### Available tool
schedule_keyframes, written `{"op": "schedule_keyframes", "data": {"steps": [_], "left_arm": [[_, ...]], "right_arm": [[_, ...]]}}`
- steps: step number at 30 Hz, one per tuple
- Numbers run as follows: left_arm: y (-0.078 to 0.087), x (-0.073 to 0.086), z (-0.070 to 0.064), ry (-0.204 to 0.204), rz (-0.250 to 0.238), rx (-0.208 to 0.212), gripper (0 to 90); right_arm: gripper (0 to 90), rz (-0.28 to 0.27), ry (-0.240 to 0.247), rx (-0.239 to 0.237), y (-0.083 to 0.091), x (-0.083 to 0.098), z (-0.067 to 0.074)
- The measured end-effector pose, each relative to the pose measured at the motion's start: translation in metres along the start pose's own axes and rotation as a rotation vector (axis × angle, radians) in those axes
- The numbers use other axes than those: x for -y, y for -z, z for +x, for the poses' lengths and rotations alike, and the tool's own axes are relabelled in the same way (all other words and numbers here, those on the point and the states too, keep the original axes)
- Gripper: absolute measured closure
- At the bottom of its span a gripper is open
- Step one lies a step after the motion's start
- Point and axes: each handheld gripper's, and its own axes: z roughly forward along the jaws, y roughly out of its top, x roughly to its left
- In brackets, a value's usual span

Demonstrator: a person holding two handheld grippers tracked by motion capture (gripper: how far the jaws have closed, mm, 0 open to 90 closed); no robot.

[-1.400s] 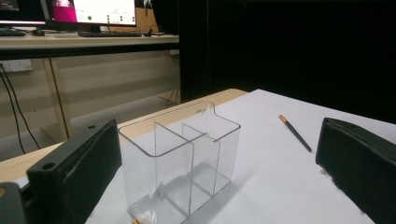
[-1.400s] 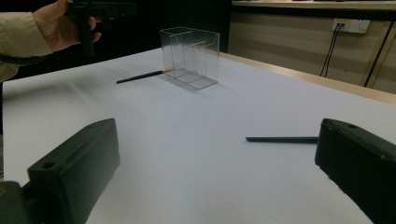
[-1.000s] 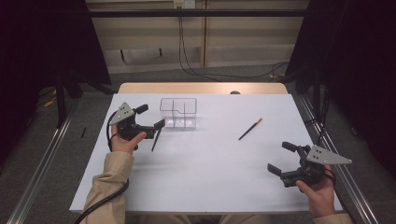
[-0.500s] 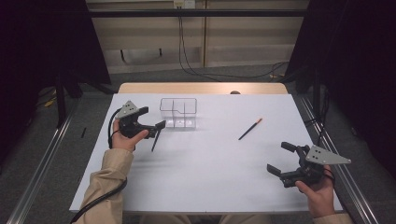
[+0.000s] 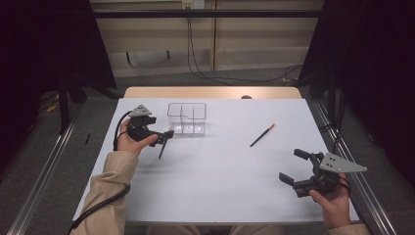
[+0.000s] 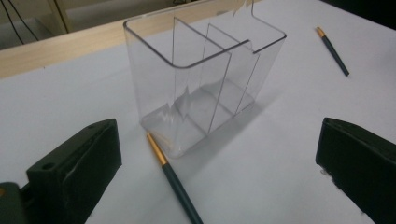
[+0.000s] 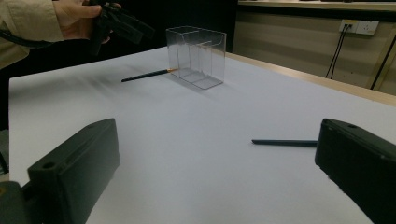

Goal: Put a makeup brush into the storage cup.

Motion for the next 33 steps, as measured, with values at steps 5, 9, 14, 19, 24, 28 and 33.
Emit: {"op": "schedule_keyframes", "data": {"steps": [5, 9, 14, 19, 24, 28, 33], "left_arm": [[-0.002, -0.001, 0.001, 0.012, 0.064, -0.020, 0.1], [-0.003, -0.006, 0.003, 0.028, 0.149, -0.040, 0.1], [-0.008, -0.010, 0.003, 0.048, 0.238, -0.050, 0.1], [-0.013, -0.017, 0.003, 0.041, 0.315, -0.063, 0.1], [-0.020, -0.021, 0.001, 0.050, 0.398, -0.064, 0.1], [-0.027, -0.021, -0.001, 0.055, 0.473, -0.064, 0.1], [-0.035, -0.020, -0.002, 0.076, 0.544, -0.073, 0.1]], "right_arm": [[0.0, 0.004, 0.000, -0.002, 0.000, 0.000, 0.000], [0.0, 0.003, 0.000, -0.004, -0.001, 0.000, 0.000], [0.0, 0.010, 0.003, -0.009, -0.002, 0.000, 0.001], [0.0, 0.011, 0.003, -0.010, -0.001, 0.000, 0.001], [0.0, 0.011, 0.000, -0.011, -0.002, 0.000, 0.001], [0.0, 0.012, 0.005, -0.014, -0.002, 0.000, 0.000], [0.0, 0.011, 0.001, -0.016, -0.003, 0.001, 0.001]]}}
